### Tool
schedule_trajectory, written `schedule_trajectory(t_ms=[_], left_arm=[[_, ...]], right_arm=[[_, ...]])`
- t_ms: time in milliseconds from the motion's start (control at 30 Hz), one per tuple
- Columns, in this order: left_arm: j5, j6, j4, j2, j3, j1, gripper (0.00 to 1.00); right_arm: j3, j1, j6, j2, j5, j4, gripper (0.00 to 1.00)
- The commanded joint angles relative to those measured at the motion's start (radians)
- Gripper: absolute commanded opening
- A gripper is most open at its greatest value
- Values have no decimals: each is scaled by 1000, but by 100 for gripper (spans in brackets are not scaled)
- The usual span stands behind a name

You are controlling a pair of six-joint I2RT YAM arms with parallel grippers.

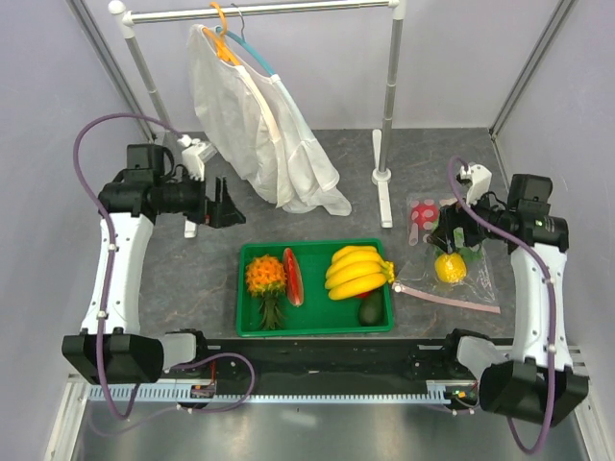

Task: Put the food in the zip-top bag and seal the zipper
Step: Reset both arms

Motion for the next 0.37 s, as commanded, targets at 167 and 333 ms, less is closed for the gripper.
schedule_trajectory(t_ms=[167, 333], left_arm=[[-79, 169, -132, -81, -101, 175, 100], [-162, 195, -104, -95, -132, 153, 100]], right_arm=[[-137, -1, 237, 14, 88, 141, 98], [-140, 23, 234, 7, 138, 136, 98]])
